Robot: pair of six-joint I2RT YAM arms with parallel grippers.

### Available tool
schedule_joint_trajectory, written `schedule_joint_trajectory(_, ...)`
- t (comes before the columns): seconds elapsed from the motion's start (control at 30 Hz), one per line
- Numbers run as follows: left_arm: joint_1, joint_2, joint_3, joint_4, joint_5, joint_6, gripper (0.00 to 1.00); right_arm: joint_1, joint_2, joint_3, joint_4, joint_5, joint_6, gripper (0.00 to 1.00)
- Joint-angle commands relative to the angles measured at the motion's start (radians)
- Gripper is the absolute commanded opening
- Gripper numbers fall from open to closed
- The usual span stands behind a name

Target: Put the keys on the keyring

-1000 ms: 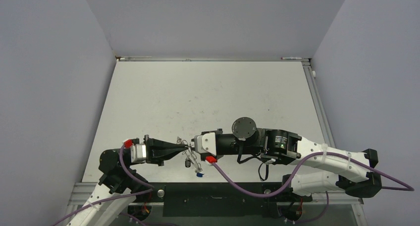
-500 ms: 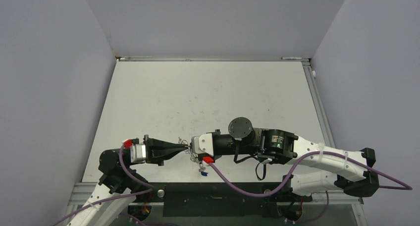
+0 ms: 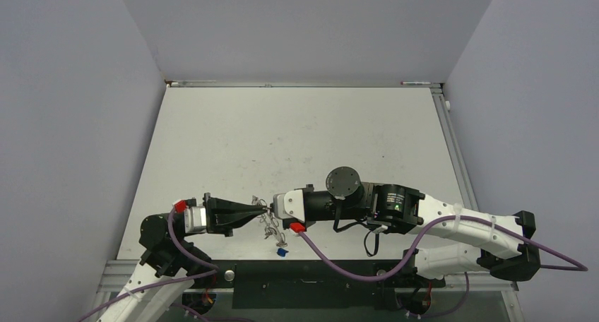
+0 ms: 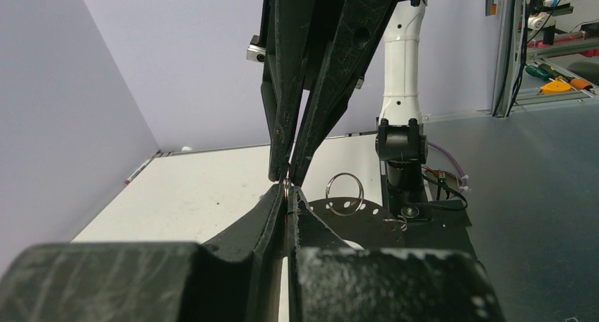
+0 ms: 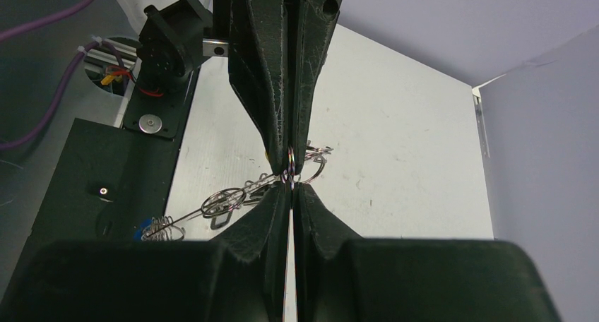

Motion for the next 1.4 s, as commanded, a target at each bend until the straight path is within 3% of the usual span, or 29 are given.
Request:
schedule_joint_trajectory(0.0, 0.008, -0.019, 0.010, 0.067, -0.024, -0.012, 0.00, -0.020, -0.011, -0.020, 0.044, -0.026, 0.015, 0.05)
schedule_joint_trajectory(1.2, 0.017, -0.031, 0.004, 0.081, -0.035, -0.017, 0.00, -0.051, -0.022, -0.108, 0.159, -0.093, 0.065, 0.06)
schedule_joint_trajectory(1.37, 0.017, -0.028, 0.004, 0.081, -0.035, -0.017, 0.00, -0.057, -0.040, -0.105, 0.140, -0.070, 0.065, 0.25)
